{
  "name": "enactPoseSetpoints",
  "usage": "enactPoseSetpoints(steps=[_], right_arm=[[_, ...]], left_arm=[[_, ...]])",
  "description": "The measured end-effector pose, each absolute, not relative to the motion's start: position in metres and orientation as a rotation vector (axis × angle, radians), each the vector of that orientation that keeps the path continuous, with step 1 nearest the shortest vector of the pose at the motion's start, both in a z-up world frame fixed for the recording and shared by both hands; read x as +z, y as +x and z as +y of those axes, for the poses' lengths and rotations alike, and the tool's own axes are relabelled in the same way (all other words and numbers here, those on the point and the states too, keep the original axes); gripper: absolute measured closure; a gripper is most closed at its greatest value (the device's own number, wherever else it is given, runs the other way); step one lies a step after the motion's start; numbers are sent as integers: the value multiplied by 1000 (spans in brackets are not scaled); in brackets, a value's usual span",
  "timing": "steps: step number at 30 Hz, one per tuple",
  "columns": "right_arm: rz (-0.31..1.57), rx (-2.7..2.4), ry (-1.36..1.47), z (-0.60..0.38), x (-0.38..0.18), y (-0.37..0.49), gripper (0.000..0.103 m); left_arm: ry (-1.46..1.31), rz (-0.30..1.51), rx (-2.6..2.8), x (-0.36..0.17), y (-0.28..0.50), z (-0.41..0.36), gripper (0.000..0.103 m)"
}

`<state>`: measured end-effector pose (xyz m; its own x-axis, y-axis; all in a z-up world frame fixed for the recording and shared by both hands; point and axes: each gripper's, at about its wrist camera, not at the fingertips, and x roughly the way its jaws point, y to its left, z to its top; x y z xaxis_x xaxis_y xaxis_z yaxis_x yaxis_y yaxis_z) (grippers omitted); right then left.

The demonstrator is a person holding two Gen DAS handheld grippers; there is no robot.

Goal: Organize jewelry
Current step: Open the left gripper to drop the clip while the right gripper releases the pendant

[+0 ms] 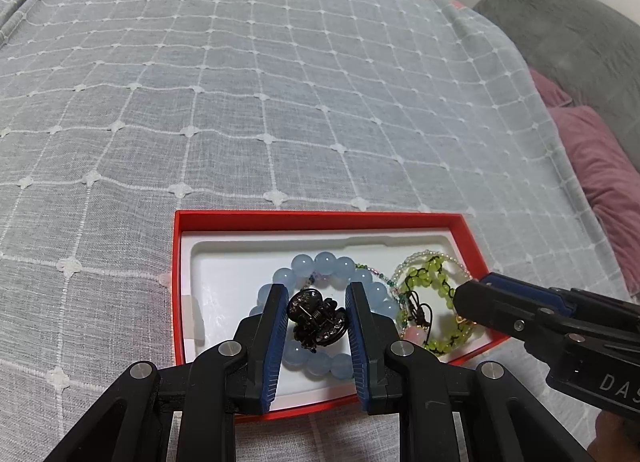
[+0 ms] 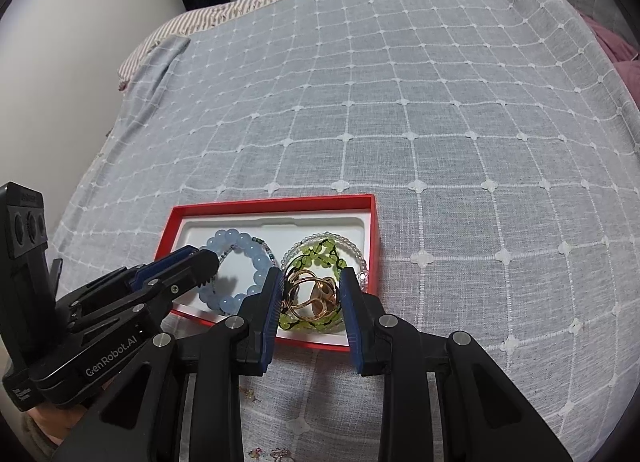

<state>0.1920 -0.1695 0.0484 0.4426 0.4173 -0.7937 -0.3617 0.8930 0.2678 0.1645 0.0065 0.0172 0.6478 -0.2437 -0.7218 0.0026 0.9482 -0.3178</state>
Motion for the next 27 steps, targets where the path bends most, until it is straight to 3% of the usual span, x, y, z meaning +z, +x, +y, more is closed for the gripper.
enactPoseSetpoints(steps=[8, 11, 27], right_arm=[[990, 490, 65, -170, 50, 190, 72], [984, 492, 72, -170, 51, 190, 72], [952, 509, 99, -177, 64, 163, 72]], left_arm=[[-310, 851, -138, 18, 163, 8, 78], [-319, 849, -136, 19, 164, 10, 69], [-273, 810, -95, 35, 141, 18, 69]])
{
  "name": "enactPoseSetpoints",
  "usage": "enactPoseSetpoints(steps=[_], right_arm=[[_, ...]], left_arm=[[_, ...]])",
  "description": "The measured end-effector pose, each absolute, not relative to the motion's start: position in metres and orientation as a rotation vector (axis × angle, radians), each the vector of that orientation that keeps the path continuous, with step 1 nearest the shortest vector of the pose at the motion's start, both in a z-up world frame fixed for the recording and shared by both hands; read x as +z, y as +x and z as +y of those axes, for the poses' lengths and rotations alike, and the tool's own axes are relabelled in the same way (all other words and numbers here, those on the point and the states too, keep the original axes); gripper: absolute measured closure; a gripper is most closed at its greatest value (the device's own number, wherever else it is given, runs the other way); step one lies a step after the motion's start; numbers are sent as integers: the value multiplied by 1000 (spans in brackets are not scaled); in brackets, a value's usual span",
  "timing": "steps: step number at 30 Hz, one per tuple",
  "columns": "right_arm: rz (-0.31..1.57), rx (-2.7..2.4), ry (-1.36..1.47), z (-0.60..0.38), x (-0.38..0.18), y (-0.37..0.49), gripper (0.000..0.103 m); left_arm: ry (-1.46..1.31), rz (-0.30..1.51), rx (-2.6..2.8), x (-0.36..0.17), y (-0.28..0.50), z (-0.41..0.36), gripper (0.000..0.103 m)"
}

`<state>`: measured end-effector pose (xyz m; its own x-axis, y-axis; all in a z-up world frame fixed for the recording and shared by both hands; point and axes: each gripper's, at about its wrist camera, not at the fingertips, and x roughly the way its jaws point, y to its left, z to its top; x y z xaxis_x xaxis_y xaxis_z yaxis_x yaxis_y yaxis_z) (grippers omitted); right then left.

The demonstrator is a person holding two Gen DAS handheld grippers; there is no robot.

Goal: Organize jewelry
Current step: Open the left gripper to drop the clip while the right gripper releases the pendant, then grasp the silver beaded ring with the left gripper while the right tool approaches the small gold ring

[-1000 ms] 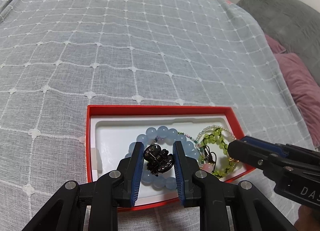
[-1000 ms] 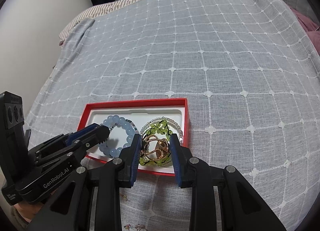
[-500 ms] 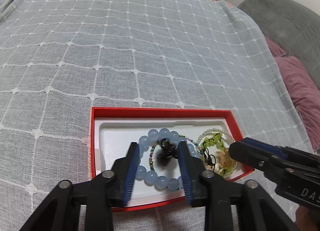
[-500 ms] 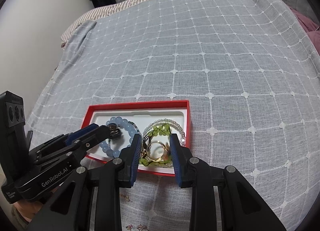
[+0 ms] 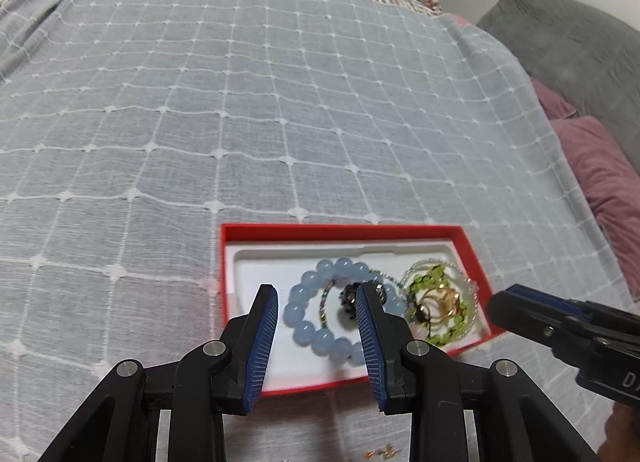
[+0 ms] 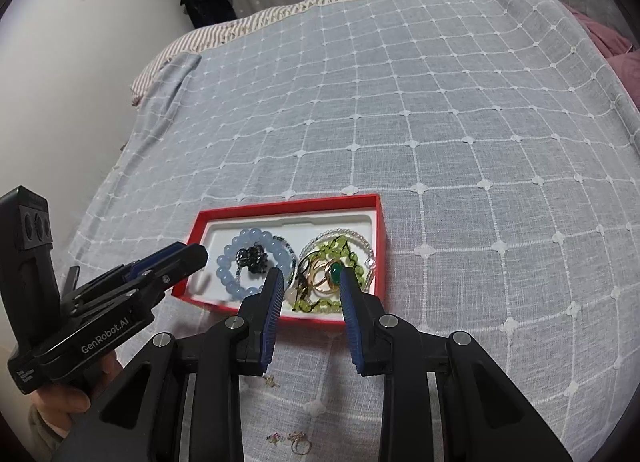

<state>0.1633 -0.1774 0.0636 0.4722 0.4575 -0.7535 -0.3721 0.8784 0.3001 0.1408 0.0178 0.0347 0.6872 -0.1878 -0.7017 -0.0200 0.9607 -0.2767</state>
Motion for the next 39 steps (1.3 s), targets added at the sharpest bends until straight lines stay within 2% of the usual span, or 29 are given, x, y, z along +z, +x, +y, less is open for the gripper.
enactPoseSetpoints(steps=[15, 22, 28, 39], right_arm=[[990, 515, 47, -172, 54, 138, 72], [1091, 474, 11, -170, 37, 136, 72], [1082, 507, 17, -172, 49, 126, 72], [1251, 467, 3, -174, 19, 132, 72]], left_arm=[[-246, 886, -96, 34, 116, 23, 69], [-248, 944, -72, 20, 109, 27, 68], [-268, 905, -108, 28, 92, 27, 68], [-244, 1017, -84, 4, 93, 22, 68]])
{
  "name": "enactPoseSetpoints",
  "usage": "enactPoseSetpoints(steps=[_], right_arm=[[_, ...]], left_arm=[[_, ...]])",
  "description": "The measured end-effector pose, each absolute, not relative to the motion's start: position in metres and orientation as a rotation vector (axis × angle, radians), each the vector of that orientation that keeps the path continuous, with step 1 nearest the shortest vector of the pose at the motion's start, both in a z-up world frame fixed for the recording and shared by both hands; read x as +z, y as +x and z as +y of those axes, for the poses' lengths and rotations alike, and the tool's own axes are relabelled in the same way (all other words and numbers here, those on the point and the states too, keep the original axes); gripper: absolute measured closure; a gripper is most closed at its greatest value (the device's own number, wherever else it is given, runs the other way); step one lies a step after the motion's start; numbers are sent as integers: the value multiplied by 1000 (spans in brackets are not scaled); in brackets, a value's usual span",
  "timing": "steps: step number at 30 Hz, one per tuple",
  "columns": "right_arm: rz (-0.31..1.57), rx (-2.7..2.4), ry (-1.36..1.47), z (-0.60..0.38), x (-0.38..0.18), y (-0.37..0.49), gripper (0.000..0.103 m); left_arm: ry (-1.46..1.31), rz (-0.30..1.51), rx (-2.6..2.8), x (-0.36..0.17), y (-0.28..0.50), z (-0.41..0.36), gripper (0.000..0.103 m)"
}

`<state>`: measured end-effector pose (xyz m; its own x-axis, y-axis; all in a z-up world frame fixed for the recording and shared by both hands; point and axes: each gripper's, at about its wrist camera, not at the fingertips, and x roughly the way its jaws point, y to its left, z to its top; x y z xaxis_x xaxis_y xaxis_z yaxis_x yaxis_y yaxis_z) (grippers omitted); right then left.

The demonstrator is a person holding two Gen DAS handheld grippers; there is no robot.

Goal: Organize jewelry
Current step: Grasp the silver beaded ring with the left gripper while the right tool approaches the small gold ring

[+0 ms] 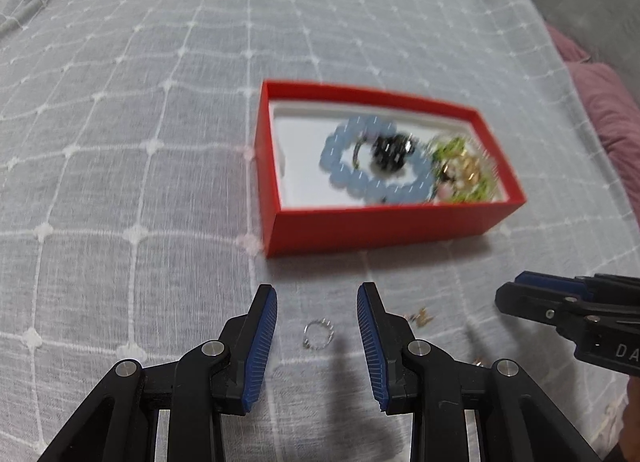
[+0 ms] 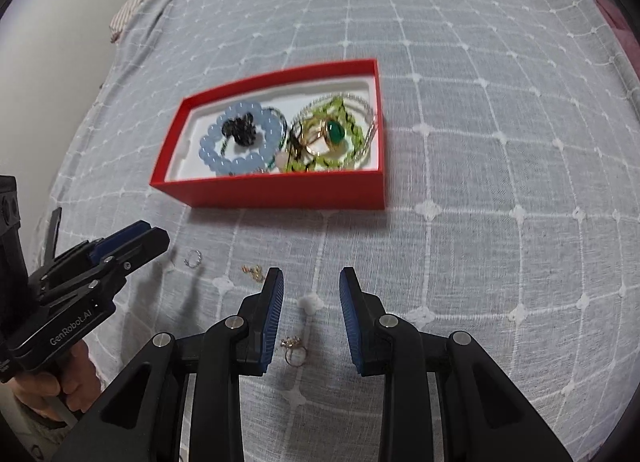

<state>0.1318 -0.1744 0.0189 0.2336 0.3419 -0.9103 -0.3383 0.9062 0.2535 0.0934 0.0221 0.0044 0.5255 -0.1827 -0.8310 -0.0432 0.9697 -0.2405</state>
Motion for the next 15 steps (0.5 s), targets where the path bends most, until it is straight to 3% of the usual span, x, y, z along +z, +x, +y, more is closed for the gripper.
enactPoseSetpoints(steps=[15], right_arm=[[1274, 469, 1, -173, 15, 131, 72]], left_arm=[[-173, 1108, -85, -20, 94, 7, 68]])
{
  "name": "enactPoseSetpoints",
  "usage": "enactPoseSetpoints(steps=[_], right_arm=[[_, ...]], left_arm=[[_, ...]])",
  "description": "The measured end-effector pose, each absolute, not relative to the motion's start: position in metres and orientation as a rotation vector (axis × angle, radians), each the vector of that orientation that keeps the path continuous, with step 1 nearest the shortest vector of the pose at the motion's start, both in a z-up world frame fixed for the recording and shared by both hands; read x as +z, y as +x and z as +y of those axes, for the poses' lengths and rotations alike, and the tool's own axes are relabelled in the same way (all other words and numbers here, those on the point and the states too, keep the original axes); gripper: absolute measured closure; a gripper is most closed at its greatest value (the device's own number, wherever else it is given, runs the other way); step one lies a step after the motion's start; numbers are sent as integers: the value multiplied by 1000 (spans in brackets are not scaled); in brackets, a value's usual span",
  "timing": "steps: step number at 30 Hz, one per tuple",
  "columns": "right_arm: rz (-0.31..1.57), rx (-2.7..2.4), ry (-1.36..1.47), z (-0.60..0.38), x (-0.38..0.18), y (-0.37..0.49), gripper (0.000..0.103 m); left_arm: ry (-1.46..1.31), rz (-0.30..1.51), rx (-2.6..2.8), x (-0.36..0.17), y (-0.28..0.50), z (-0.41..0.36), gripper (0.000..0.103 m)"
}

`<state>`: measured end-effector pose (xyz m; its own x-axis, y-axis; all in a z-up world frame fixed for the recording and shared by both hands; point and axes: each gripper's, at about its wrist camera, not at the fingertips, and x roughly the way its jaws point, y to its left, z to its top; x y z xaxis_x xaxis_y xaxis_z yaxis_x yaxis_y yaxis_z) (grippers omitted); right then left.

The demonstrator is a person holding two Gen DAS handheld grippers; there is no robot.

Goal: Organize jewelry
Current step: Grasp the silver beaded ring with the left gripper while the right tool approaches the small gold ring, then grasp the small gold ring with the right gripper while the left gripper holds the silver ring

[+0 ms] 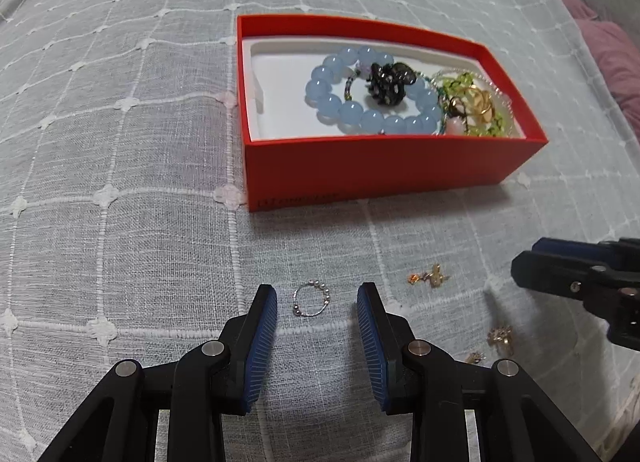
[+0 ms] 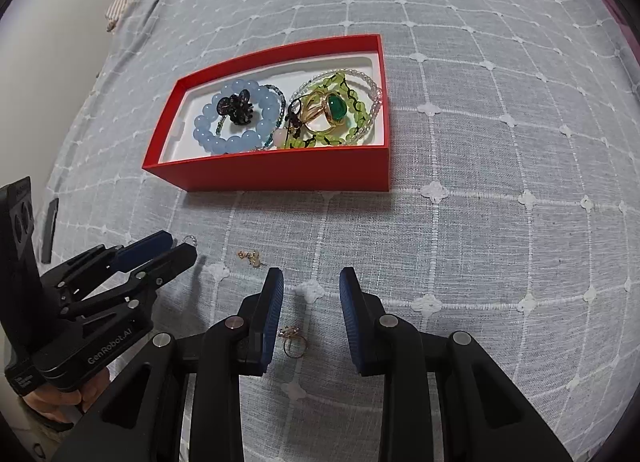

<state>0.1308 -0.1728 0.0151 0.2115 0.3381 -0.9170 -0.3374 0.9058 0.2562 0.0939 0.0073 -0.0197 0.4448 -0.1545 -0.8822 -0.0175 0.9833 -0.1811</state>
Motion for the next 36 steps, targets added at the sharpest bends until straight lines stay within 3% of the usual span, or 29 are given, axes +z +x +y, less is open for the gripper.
enactPoseSetpoints(steps=[21, 31, 36], right_arm=[[1299, 513, -59, -169, 11, 123, 72], [1301, 553, -151, -158, 1, 103, 72], [1304, 549, -184, -155, -4, 102, 72]], left_arm=[[-73, 1106, -75, -27, 99, -13, 68], [-84, 1099, -56, -28, 103, -13, 87], [-114, 1100, -58, -28, 103, -7, 91]])
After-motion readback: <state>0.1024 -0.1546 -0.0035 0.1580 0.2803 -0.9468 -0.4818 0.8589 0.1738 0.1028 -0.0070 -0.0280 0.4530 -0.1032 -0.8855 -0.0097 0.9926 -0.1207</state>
